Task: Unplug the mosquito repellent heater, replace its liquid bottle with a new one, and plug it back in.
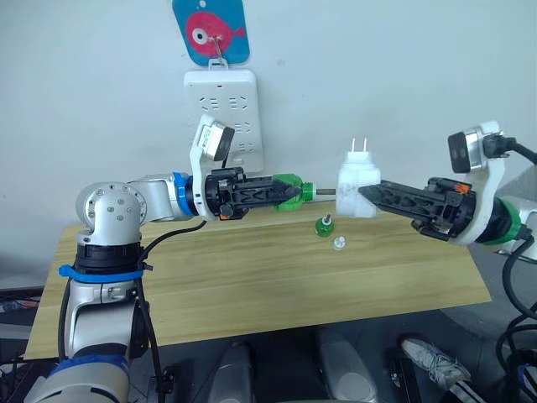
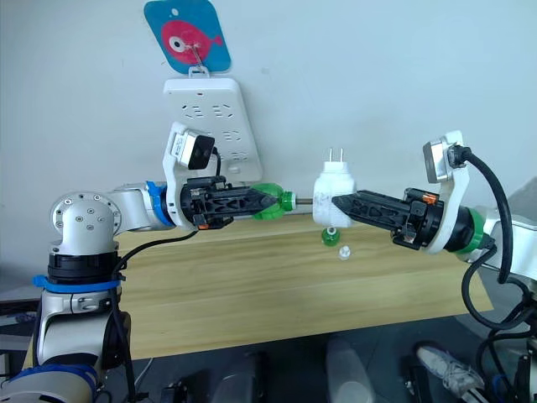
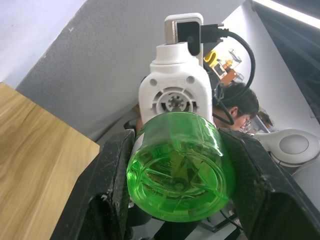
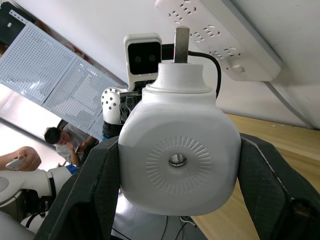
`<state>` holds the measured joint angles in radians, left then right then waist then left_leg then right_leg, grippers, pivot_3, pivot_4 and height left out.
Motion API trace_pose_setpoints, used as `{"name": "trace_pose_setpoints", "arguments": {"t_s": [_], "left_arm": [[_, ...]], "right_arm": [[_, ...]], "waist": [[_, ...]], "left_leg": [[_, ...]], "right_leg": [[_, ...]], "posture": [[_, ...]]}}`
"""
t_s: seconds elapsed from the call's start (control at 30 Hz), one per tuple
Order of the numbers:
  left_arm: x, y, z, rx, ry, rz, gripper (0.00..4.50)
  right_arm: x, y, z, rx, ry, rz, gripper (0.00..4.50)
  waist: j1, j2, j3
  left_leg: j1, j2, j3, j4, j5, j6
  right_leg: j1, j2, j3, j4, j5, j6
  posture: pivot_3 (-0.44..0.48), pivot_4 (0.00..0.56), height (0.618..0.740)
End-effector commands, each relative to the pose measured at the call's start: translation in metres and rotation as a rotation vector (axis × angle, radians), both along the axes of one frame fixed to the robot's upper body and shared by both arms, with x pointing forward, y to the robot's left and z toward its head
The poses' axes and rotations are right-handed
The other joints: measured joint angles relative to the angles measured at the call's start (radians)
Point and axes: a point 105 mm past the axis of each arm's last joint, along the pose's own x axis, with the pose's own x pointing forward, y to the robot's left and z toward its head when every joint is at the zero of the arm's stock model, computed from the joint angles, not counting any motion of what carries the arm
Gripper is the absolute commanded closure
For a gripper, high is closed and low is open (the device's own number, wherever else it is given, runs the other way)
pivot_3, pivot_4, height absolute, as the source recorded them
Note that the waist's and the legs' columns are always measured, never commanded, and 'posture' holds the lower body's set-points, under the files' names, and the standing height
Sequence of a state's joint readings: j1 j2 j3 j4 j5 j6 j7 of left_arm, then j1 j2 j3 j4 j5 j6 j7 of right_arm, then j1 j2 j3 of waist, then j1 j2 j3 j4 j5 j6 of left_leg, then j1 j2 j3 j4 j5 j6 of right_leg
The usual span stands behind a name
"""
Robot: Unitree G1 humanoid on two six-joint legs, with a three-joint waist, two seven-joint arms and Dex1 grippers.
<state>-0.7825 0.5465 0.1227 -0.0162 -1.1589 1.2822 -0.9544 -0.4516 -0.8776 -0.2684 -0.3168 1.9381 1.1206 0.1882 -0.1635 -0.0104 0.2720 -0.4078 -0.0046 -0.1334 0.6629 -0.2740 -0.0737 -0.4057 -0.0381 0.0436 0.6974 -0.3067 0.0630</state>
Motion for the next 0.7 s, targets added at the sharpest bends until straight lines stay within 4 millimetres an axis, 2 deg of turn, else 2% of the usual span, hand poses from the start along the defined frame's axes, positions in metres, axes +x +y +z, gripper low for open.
{"name": "trace_pose_setpoints", "arguments": {"t_s": [0.03,0.7], "left_arm": [[-0.0082,0.0018,0.0099,-0.022,-0.035,-0.035,2.20],[-0.0147,-0.0033,0.0068,-0.026,-0.018,-0.074,2.20]], "right_arm": [[-0.0101,0.0044,0.0099,0.021,-0.044,0.048,1.55],[-0.0131,0.0104,0.0082,0.019,-0.042,0.083,1.55]], "waist": [[0.000,0.000,0.000],[0.001,0.000,0.000]], "left_leg": [[0.000,0.000,0.000,0.000,0.000,0.000],[0.000,0.000,0.000,0.000,0.000,0.000]], "right_leg": [[0.000,0.000,0.000,0.000,0.000,0.000],[0.000,0.000,0.000,0.000,0.000,0.000]], "posture": [[-0.224,0.235,0.734],[-0.223,0.236,0.734]]}}
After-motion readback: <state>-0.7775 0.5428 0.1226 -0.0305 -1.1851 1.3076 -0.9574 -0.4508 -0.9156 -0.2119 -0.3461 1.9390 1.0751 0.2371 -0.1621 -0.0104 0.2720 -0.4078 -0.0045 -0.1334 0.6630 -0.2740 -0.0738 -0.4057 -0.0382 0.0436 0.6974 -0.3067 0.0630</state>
